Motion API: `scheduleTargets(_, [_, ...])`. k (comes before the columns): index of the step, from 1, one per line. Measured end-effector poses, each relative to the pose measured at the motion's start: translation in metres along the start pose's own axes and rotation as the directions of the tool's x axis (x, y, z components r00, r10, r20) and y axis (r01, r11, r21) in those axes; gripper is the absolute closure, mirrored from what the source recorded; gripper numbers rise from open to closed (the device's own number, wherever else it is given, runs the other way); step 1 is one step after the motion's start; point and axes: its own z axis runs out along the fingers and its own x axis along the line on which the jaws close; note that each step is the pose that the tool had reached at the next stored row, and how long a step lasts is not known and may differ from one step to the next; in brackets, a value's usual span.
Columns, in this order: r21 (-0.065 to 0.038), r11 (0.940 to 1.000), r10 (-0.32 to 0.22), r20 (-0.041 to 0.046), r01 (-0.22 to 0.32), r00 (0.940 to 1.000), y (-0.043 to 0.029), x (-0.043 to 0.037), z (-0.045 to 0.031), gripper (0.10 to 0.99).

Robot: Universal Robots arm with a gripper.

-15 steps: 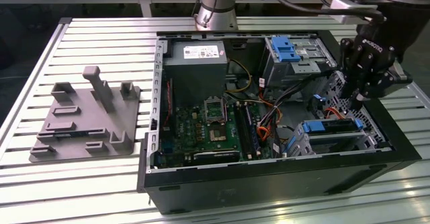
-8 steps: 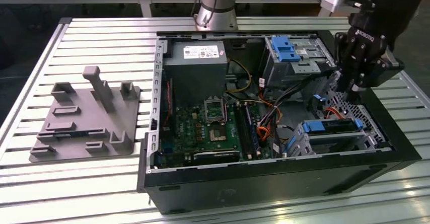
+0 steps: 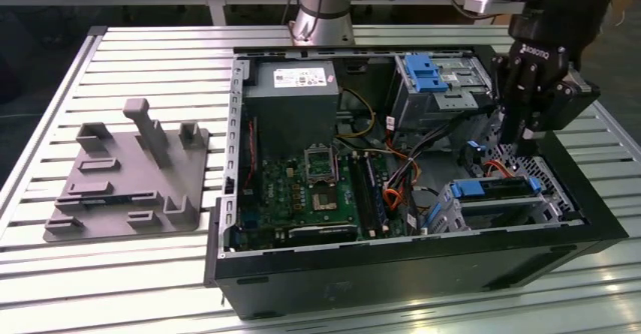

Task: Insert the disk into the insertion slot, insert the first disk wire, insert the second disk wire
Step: 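Insert the second disk wire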

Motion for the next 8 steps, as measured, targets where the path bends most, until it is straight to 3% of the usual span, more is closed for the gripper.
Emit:
scheduleTargets(2, [0.008, 1.0, 0.003, -0.0048, -0.003, 1.0, 0.0052, -0.0018, -0.0008, 0.729])
scheduleTargets(8, [0.033, 0.9994, 0.014, -0.0071, -0.014, 0.9999, 0.0184, -0.0082, -0.0036, 0.729])
